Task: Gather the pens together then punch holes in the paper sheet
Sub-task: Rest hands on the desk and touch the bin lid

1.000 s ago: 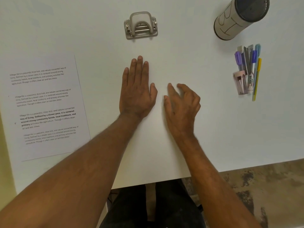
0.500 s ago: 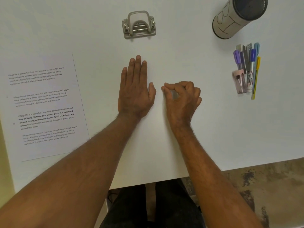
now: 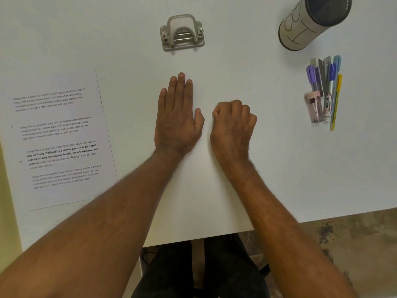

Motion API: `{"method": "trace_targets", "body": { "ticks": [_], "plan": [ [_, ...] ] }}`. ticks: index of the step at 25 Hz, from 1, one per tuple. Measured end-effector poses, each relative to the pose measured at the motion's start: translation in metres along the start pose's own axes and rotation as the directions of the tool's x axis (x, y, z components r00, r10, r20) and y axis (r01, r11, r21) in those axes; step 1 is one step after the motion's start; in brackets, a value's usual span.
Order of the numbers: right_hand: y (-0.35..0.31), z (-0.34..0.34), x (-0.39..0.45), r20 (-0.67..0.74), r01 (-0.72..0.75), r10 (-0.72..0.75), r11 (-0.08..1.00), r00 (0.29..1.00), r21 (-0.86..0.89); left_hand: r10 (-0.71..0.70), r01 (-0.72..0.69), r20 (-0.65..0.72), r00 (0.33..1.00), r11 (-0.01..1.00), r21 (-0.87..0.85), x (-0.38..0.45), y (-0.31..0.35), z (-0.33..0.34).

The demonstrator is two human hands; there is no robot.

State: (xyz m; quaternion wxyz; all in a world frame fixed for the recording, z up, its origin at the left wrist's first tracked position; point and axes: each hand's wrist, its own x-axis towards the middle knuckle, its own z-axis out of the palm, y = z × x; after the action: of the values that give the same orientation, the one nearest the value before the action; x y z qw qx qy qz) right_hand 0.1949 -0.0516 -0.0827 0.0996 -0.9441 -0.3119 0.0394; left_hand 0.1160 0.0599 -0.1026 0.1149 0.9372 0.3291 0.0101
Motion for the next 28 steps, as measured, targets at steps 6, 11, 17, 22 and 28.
{"method": "trace_targets", "body": {
  "ticks": [6, 11, 17, 22, 28],
  "plan": [
    [0.016, -0.031, 0.016, 0.169, -0.204, 0.153, 0.919, 0.974, 0.338, 0.005, -0.005, -0.025, 1.000, 1.000, -0.002, -0.001, 0.001, 0.000],
    [0.051, -0.084, 0.068, -0.062, -0.220, 0.307, 0.796, 0.950, 0.564, 0.007, -0.007, -0.024, 1.000, 1.000, -0.002, 0.000, 0.002, -0.001],
    [0.082, -0.136, 0.139, -0.301, -0.164, 0.308, 0.892, 0.902, 0.421, 0.013, -0.013, -0.024, 1.000, 1.000, -0.011, 0.000, 0.002, -0.003],
    [0.097, -0.141, 0.186, -0.226, -0.222, 0.231, 0.973, 0.946, 0.066, 0.007, -0.007, -0.028, 1.000, 1.000, -0.012, 0.000, 0.002, -0.003],
    [0.108, -0.136, 0.203, -0.146, -0.162, 0.167, 0.986, 0.975, 0.045, 0.008, -0.009, -0.044, 0.999, 1.000, -0.014, 0.000, 0.003, -0.003]
  ]
}}
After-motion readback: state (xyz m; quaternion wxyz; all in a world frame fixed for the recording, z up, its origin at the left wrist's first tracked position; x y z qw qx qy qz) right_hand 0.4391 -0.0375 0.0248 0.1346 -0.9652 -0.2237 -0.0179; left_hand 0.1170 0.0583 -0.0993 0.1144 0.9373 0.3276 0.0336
